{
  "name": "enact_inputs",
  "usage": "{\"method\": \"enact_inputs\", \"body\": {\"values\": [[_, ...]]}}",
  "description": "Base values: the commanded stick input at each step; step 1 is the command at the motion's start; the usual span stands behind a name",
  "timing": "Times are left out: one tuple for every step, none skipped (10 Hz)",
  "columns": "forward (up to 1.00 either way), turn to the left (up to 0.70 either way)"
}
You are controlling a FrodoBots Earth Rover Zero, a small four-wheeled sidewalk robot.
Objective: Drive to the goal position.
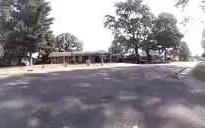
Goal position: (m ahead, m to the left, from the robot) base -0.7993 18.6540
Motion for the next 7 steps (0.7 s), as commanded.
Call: {"method": "enact_inputs", "body": {"values": [[0.69, 0.33], [0.69, 0.33], [0.69, 0.33], [0.69, 0.33], [0.69, 0.34], [0.69, 0.34], [0.69, 0.34]]}}
